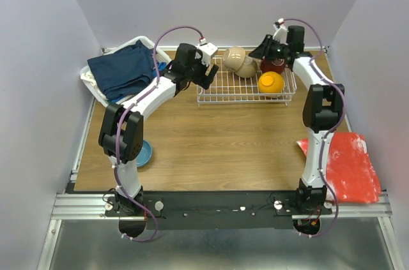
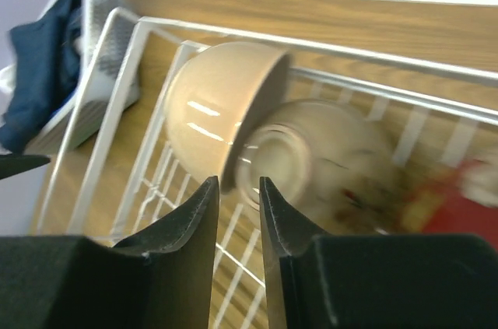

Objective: Load the bowls into the dish rack

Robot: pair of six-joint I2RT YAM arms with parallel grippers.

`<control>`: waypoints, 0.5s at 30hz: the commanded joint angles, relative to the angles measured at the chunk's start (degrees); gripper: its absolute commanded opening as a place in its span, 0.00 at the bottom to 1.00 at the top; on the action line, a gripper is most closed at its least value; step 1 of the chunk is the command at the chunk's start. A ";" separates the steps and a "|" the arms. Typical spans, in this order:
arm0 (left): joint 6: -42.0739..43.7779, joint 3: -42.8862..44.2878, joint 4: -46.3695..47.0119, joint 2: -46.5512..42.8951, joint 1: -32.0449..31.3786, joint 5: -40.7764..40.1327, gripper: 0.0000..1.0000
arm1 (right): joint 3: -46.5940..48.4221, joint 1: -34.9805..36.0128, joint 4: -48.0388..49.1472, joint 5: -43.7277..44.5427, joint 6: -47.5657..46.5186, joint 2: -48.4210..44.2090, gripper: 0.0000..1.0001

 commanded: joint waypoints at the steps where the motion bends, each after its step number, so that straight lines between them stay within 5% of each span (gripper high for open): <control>1: 0.36 2.33 1.93 1.52 0.46 -0.97 0.93 | -1.13 -2.85 -9.14 9.57 -8.73 -7.39 0.36; 8: -0.08 1.55 2.81 1.78 1.34 -1.14 0.93 | -3.43 -2.76 -7.65 6.70 -11.10 -10.92 0.36; 15: -0.17 1.19 3.08 1.96 1.43 -2.46 0.93 | 6.92 4.25 -12.56 13.43 -20.76 -6.36 0.13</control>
